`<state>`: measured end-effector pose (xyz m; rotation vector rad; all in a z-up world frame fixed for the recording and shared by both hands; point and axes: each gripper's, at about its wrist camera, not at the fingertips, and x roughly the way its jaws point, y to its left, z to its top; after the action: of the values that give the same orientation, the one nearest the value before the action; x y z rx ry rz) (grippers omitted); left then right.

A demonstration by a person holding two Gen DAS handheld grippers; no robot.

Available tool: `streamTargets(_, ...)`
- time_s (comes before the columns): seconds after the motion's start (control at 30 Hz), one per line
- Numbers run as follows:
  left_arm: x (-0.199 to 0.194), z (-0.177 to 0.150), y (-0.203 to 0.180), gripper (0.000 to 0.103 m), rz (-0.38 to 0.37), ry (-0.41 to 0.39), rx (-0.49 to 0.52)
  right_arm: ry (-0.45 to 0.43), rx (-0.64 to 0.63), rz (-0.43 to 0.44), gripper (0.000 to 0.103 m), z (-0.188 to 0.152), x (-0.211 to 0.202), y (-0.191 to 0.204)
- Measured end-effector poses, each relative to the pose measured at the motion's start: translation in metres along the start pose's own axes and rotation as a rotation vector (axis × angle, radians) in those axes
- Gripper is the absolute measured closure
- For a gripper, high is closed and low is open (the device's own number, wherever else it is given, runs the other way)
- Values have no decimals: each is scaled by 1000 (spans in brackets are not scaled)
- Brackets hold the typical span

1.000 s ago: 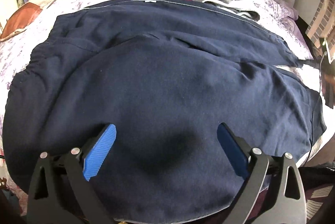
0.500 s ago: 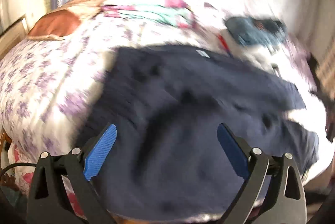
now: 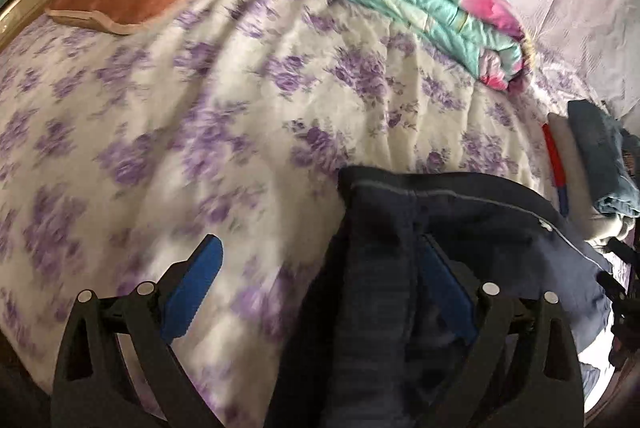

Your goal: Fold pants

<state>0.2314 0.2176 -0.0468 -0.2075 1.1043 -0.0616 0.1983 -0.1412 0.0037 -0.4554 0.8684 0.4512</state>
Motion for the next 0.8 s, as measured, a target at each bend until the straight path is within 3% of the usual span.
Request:
streamTargets(0.17, 23, 22, -7, 8, 45, 19, 11, 72, -31, -26, 53, 5, 43, -3)
streamTargets(0.23, 29, 28, -11, 8, 31, 32, 3, 98, -8, -23, 56, 3, 56, -11)
streamTargets(0.27, 32, 30, -14, 8, 14, 48, 7, 120, 9, 22, 67, 0, 61, -14)
streamTargets(0.3, 36, 30, -17, 9, 3, 64, 12, 132, 12, 41, 87, -1, 64, -14)
streamTargets(0.37, 38, 25, -23, 11, -14, 78, 30, 147, 28, 78, 91, -5, 65, -14)
streamTargets(0.4, 37, 23, -27, 17, -31, 81, 42, 136, 20, 75, 92, -6, 62, -13)
streamTargets(0.47, 31, 19, -32, 42, -78, 102, 46, 107, 29, 78, 94, -7, 54, -14)
streamTargets(0.63, 14, 17, -29, 66, -129, 102, 12, 51, 66, 93, 96, -8, 37, -19)
streamTargets(0.67, 8, 18, -27, 79, -138, 87, -2, 37, 73, 91, 97, -8, 33, -20)
streamTargets(0.8, -12, 18, -32, 81, -171, 41, 5, -3, 80, 82, 97, -10, 17, -18)
